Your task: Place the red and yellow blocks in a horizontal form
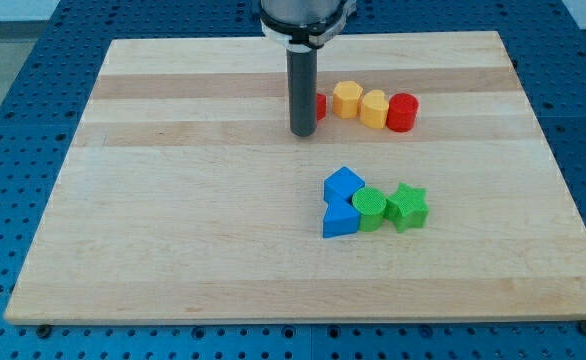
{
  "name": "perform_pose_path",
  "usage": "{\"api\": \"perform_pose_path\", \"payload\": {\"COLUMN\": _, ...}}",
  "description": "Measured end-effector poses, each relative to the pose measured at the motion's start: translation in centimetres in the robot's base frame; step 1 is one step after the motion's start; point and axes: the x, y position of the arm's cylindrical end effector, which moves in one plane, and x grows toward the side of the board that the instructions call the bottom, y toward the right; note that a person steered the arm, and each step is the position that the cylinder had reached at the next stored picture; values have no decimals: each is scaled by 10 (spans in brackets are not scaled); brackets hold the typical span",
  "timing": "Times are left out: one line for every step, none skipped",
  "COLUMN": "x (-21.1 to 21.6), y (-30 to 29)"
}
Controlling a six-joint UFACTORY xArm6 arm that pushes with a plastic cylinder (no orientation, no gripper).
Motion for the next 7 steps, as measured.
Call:
{"api": "perform_pose_path", "payload": {"x": 0, "y": 0}}
{"api": "perform_pose_path", "payload": {"x": -3, "y": 0}}
{"api": "perform_pose_path", "payload": {"x": -12, "y": 0}}
{"api": "perform_pose_path", "payload": {"x": -12, "y": 0}}
{"api": "perform_pose_path", "payload": {"x": 4, "y": 26}}
{"api": "perform_pose_path", "payload": {"x": 25, "y": 64}}
{"api": "perform_pose_path", "payload": {"x": 24, "y": 69}}
